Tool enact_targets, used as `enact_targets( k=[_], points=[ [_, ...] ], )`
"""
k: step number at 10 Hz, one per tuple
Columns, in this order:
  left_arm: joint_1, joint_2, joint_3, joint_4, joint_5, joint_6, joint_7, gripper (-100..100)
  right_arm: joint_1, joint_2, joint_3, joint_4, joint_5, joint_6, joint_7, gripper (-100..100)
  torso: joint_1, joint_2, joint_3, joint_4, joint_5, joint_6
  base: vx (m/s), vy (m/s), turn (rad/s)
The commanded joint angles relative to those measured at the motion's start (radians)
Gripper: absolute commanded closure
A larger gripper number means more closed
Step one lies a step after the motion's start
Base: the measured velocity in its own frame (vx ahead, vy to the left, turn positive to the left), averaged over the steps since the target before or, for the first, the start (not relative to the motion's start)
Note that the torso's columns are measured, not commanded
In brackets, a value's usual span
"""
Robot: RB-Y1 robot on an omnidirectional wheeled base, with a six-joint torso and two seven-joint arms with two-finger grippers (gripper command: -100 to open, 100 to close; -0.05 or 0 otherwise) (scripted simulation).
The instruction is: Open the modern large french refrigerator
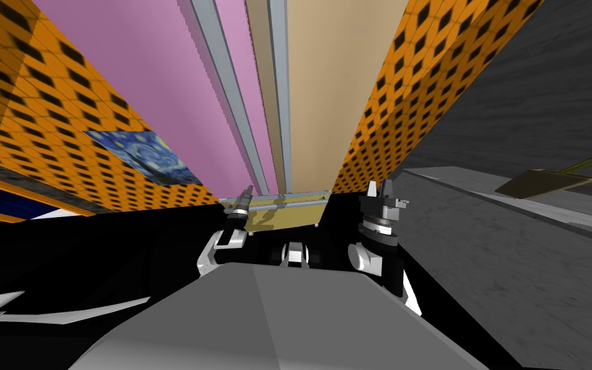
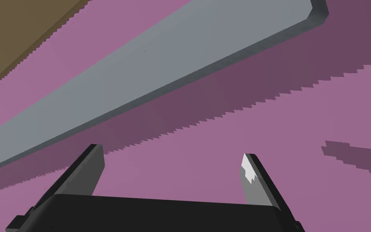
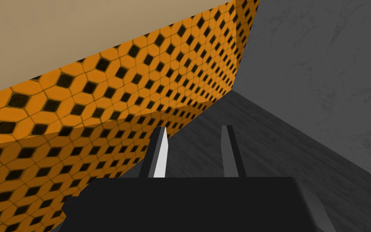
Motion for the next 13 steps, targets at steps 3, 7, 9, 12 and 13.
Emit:
enact_targets(
  k=[3, 7, 9, 12, 13],
  points=[
    [-0.036, -0.009, 0.022, 0.091, -0.024, 0.076, -0.026, -100, 0.000, 0.000, 0.000, 0.000, 0.000, 0.000, 0.000, 0, 0.000, -0.001, -0.001, 0.000, 0.000, 0.000, 0.068, -0.115, 0.020],
    [-0.067, -0.005, 0.043, 0.169, -0.044, 0.146, -0.048, -100, 0.000, 0.000, 0.000, 0.000, 0.000, 0.000, 0.000, 0, 0.000, 0.001, 0.000, 0.000, 0.000, 0.000, 0.043, -0.113, 0.023],
    [-0.080, 0.005, 0.053, 0.203, -0.052, 0.176, -0.057, -100, 0.000, 0.000, 0.000, 0.000, 0.000, 0.000, 0.000, 0, -0.002, -0.002, -0.001, -0.001, 0.000, 0.001, 0.058, -0.142, 0.028],
    [-0.084, 0.006, 0.055, 0.215, -0.057, 0.183, -0.062, -100, 0.000, 0.000, 0.000, 0.000, 0.000, 0.000, 0.000, 0, 0.004, 0.001, 0.000, 0.000, 0.001, 0.000, 0.034, -0.061, 0.005],
    [-0.085, 0.005, 0.055, 0.214, -0.057, 0.183, -0.062, 100, 0.000, 0.000, 0.000, 0.000, 0.000, 0.000, 0.000, 0, 0.004, 0.002, 0.002, 0.001, 0.001, 0.000, 0.000, 0.000, 0.000]
  ],
)
